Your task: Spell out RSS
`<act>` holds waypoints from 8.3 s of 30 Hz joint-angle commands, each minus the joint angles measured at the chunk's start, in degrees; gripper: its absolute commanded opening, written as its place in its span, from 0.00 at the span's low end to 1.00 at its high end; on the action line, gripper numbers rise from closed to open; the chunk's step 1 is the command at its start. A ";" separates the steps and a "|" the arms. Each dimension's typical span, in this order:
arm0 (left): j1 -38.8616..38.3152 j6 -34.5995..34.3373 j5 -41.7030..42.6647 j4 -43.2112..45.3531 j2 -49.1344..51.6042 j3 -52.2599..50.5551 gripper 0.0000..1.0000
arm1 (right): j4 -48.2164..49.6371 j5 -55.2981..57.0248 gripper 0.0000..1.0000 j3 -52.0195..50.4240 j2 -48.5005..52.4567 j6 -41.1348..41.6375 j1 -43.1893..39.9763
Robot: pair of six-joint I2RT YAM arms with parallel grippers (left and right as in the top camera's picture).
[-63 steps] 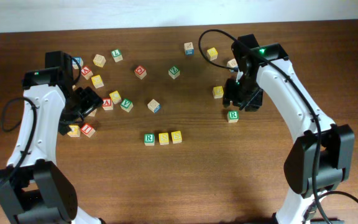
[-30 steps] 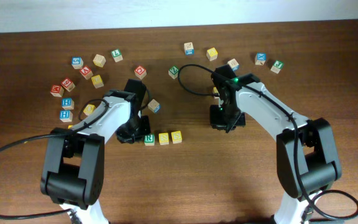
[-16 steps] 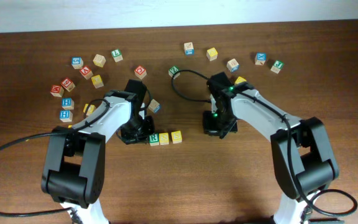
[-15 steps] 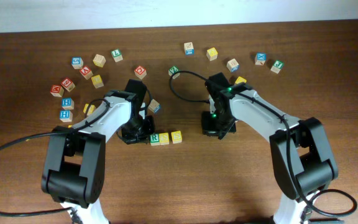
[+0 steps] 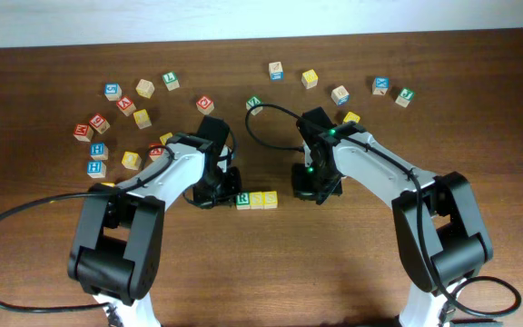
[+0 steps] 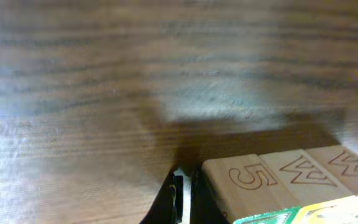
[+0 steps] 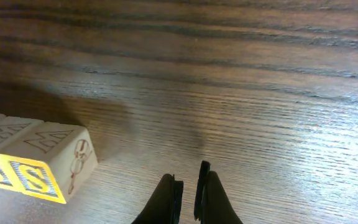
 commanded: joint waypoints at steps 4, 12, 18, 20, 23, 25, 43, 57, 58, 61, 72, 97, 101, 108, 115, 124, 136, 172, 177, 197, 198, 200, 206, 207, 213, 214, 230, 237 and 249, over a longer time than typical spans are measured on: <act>-0.24 -0.72 0.63 1.62 1.70 -0.70 0.00 | -0.17 -1.22 0.04 -0.42 0.33 3.43 0.52; -2.51 -0.79 0.63 0.48 1.70 -0.70 0.00 | 0.31 -0.85 0.04 -1.05 0.33 3.43 0.52; -3.65 -2.21 0.59 1.22 1.70 -0.70 0.00 | 0.37 -1.07 0.04 -1.79 0.33 3.45 0.55; -3.67 -2.21 0.59 2.05 1.70 -0.70 0.00 | 0.28 -1.11 0.04 -1.79 0.33 3.82 0.55; -3.67 -2.21 0.59 2.01 1.70 -0.70 0.00 | 0.44 -1.05 0.04 -1.79 0.33 4.76 0.52; -3.67 -2.23 0.61 2.01 1.70 -0.70 0.00 | 0.50 -1.07 0.04 -1.79 0.33 4.76 0.52; 3.69 1.27 -6.19 -9.25 -7.48 1.95 0.08 | -6.21 5.25 0.04 5.33 -2.64 3.82 -0.46; 5.73 -2.56 -19.65 -17.62 -24.90 1.90 0.99 | -36.81 21.07 0.98 5.09 -48.89 4.00 -0.28; 7.63 -5.35 -19.43 -17.62 -24.90 1.88 0.99 | -37.07 20.65 0.98 3.06 -52.00 5.81 -0.28; 13.84 -6.32 -19.43 -19.52 -24.90 1.88 0.99 | -37.16 19.61 0.98 -4.39 -60.70 6.69 -0.28; 14.73 -6.32 -19.43 -20.15 -24.90 1.88 0.99 | -37.38 13.55 0.98 -5.77 -62.31 6.67 -0.28; 14.73 -6.32 -19.43 -20.15 -24.90 1.88 0.99 | 16.98 10.32 0.98 -39.08 -89.48 -13.16 -15.34; 14.73 -6.32 -19.43 -20.15 -24.90 1.88 0.99 | 26.64 10.32 0.98 -49.42 -96.45 -13.16 -15.34; 14.73 -6.32 -19.43 -20.15 -24.90 1.88 0.99 | 33.88 10.49 0.98 -61.09 -105.28 -13.09 -17.22; 14.73 -6.32 -19.43 -20.15 -24.90 1.88 0.99 | 33.83 10.78 0.98 -62.16 -110.62 -15.37 -17.27; 14.73 -6.32 -19.45 -20.13 -24.90 1.88 0.99 | 34.32 14.25 0.98 -62.18 -111.40 -18.12 -17.29; 14.73 -6.32 -19.43 -20.13 -24.90 1.88 0.99 | 42.16 15.02 0.98 -66.58 -111.40 -18.32 -21.99; 14.73 -6.32 -19.43 -20.13 -24.90 1.88 0.99 | 44.68 13.31 0.99 -73.26 -111.40 -22.14 -22.03; 14.73 -6.32 -19.43 -20.13 -24.90 1.88 0.99 | 44.87 13.14 0.98 -73.26 -111.40 -22.16 -22.03; 14.73 -6.32 -19.45 -20.15 -24.90 1.88 0.99 | 44.92 13.14 0.98 -73.26 -111.38 -22.16 -22.03; 14.73 -6.32 -19.43 -20.15 -24.90 1.88 0.99 | 44.92 13.14 0.98 -73.26 -111.38 -22.16 -22.03; 14.73 -6.32 -19.43 -20.15 -24.90 1.88 0.99 | 44.92 13.14 0.98 -73.26 -111.38 -22.16 -22.03; 14.73 -6.05 -19.45 -20.44 -24.90 1.88 0.99 | 44.92 13.14 0.98 -73.26 -111.38 -22.16 -22.03; 14.73 -6.08 -19.45 -20.59 -24.96 1.88 0.99 | 44.92 13.14 0.99 -73.26 -111.38 -22.16 -22.03; 14.69 -4.55 -19.89 -18.99 -25.92 1.16 0.99 | 44.92 13.14 0.98 -73.26 -111.38 -22.16 -22.03; 14.67 -3.41 -19.87 -17.64 -26.27 0.68 0.99 | 44.92 13.14 0.98 -73.26 -111.38 -22.16 -22.03; 14.10 2.51 -17.51 -7.17 -55.82 -16.46 0.99 | 44.92 13.14 0.98 -73.26 -111.38 -22.16 -22.03; 14.08 2.56 -18.99 -6.82 -71.32 -26.32 0.99 | 44.92 13.14 0.98 -73.26 -111.38 -22.16 -22.03; 14.08 11.32 -17.46 -1.99 -91.08 -35.36 0.99 | 44.92 13.14 0.98 -73.26 -111.38 -22.16 -22.03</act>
